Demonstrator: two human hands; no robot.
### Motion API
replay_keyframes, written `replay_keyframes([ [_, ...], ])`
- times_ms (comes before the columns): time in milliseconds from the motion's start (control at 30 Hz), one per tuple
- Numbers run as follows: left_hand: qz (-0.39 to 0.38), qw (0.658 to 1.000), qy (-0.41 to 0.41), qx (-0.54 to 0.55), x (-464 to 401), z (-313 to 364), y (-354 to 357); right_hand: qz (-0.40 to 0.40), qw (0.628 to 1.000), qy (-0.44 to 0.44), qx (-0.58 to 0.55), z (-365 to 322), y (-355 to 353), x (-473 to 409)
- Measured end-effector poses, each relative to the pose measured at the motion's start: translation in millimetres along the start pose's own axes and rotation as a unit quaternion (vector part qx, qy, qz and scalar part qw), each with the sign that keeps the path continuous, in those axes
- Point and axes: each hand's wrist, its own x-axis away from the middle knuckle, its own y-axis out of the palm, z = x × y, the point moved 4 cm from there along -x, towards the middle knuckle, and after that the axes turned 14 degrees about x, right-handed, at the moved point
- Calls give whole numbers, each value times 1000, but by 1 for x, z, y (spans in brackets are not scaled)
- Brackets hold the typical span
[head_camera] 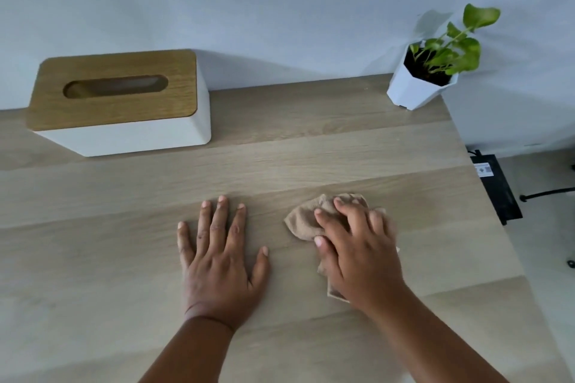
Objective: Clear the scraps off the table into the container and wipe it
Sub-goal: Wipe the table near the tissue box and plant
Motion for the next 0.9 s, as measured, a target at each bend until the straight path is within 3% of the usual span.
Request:
replay_keyframes([
  [200, -4, 1000, -5, 5, 0, 0, 0, -6, 994, 109, 20, -7, 16, -158],
  [367, -9, 1000, -13, 4, -1, -1, 1, -48, 992, 111, 16, -24, 33, -226],
  [533, -12, 1000, -19, 1, 0, -2, 1, -42, 998, 42, -14, -22, 25, -163],
  [900, -4, 1000, -17, 0, 1, -4, 2, -67, 997, -8, -43, 1, -7, 87],
])
